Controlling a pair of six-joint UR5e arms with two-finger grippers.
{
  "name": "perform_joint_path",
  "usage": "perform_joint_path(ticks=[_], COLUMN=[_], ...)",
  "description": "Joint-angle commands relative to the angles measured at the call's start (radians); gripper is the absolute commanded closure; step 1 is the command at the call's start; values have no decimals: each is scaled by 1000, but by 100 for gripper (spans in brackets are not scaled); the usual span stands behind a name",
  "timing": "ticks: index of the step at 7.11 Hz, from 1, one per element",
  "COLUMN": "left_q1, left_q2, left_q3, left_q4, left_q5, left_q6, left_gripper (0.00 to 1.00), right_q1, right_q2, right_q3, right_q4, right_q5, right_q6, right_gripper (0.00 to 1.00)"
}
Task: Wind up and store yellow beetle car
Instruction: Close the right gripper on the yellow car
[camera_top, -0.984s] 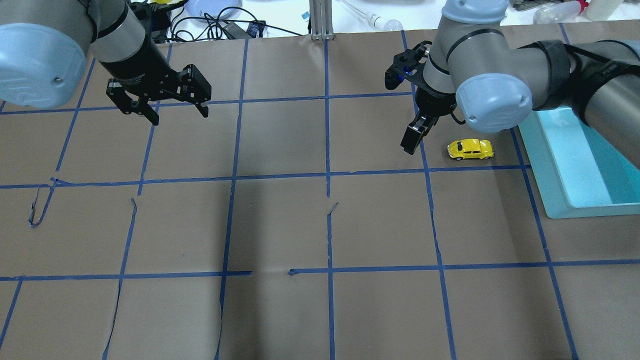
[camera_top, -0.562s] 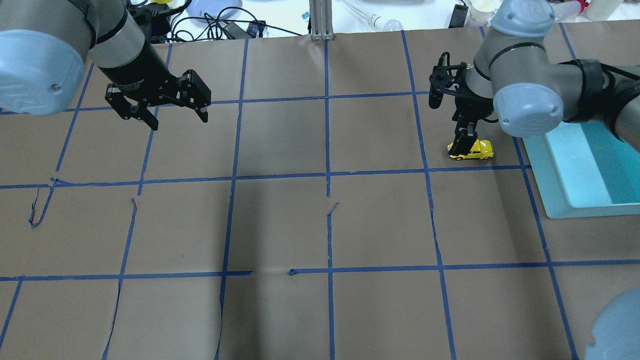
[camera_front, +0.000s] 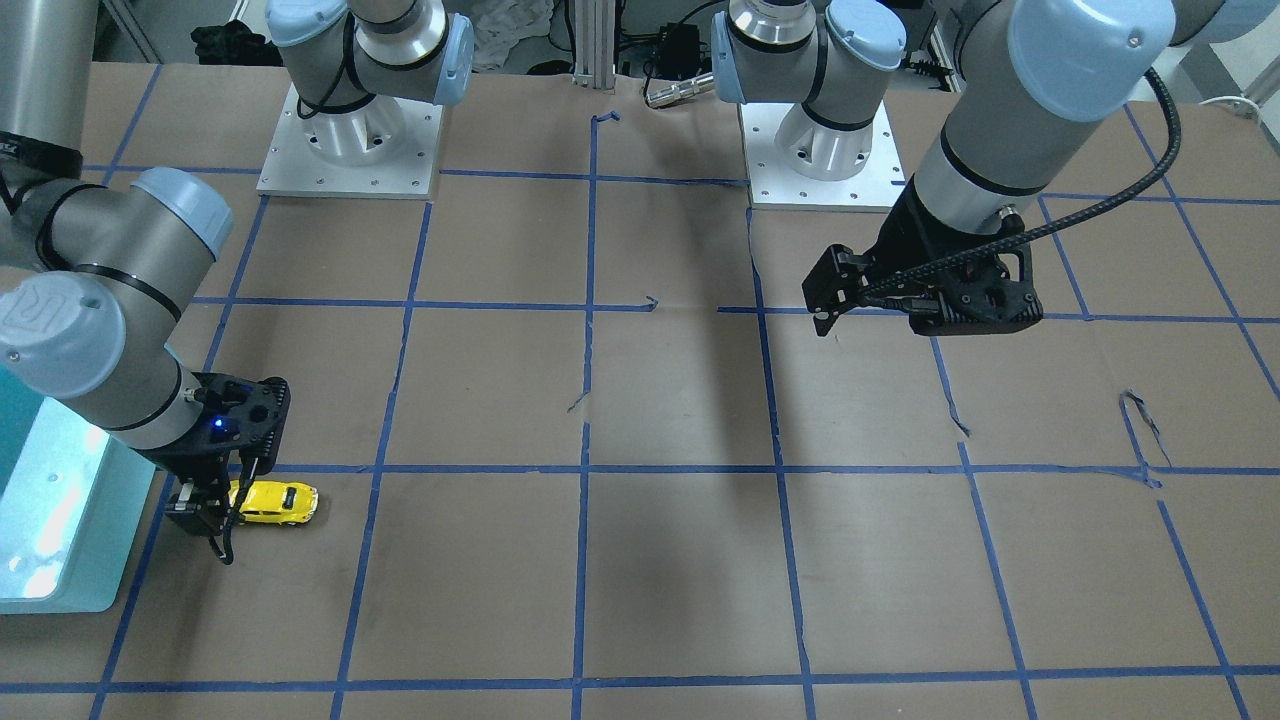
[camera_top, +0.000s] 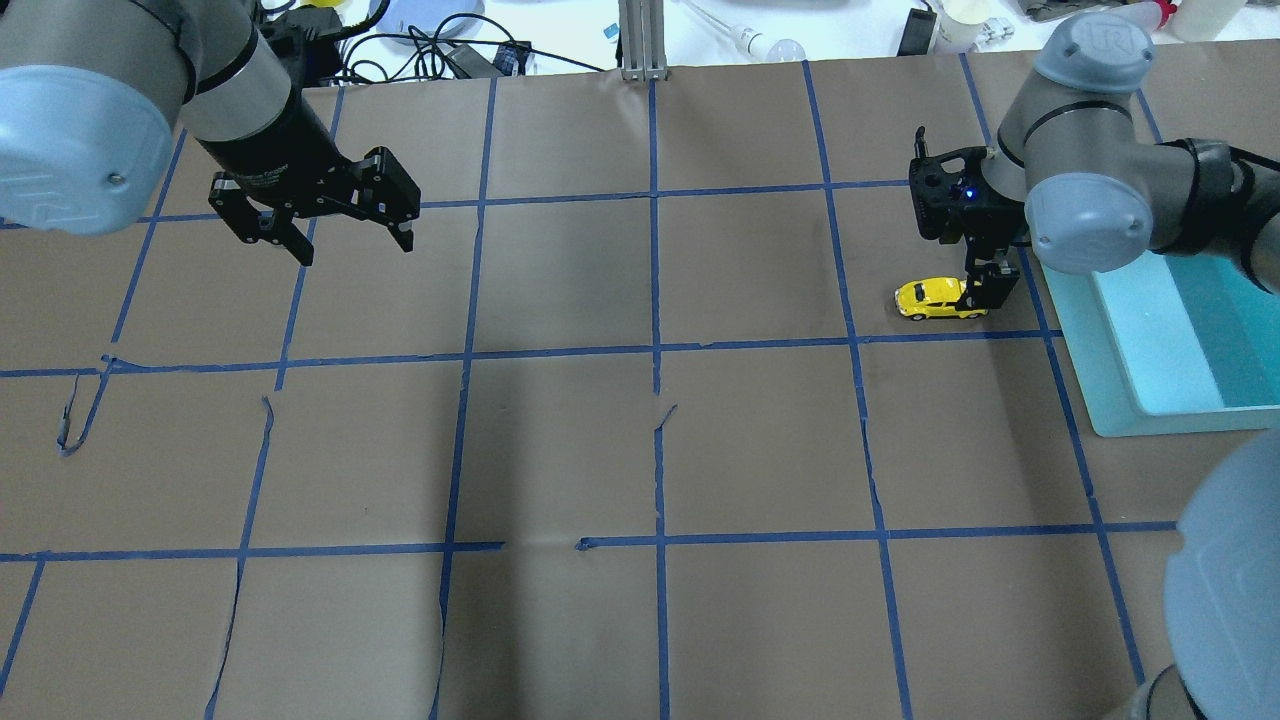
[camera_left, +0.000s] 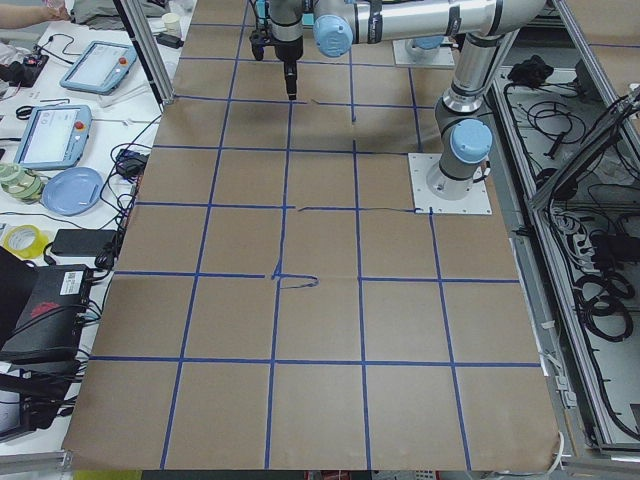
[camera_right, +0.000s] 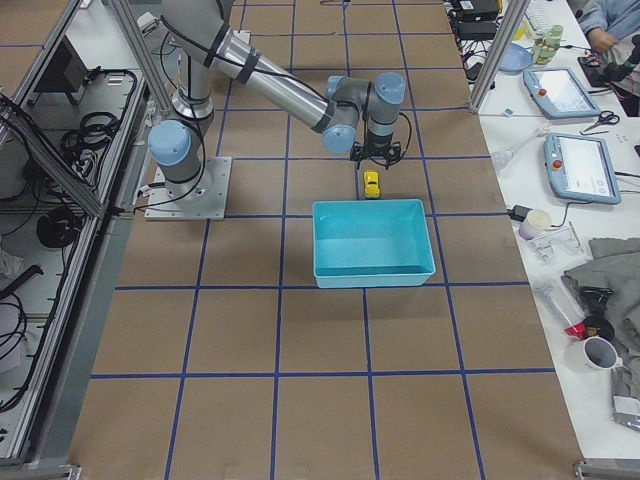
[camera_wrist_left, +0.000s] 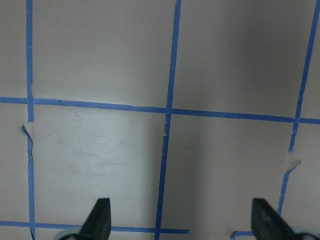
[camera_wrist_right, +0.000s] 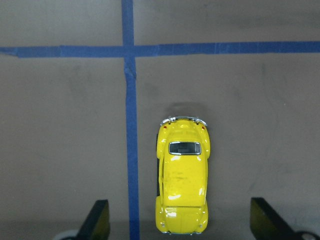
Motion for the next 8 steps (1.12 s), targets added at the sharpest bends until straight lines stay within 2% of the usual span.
perform_joint_path(ticks=[1, 5, 6, 8], left_q1=[-2, -2, -2, -2], left_q2=[20, 76, 78, 83], left_q3=[5, 6, 0, -3], left_q4=[-2, -74, -76, -81], left_q5=[4, 3, 4, 7], left_q6=[-5, 27, 27, 25], left_gripper=[0, 0, 0, 0], right_q1=[-1, -1, -1, -1], right_q2=[40, 63, 65, 67], right_q3=[2, 28, 28, 31], right_q4=[-45, -51, -59, -65], right_q5=[0, 2, 2, 4], right_q6=[-14, -14, -16, -17], right_gripper=[0, 0, 6, 34])
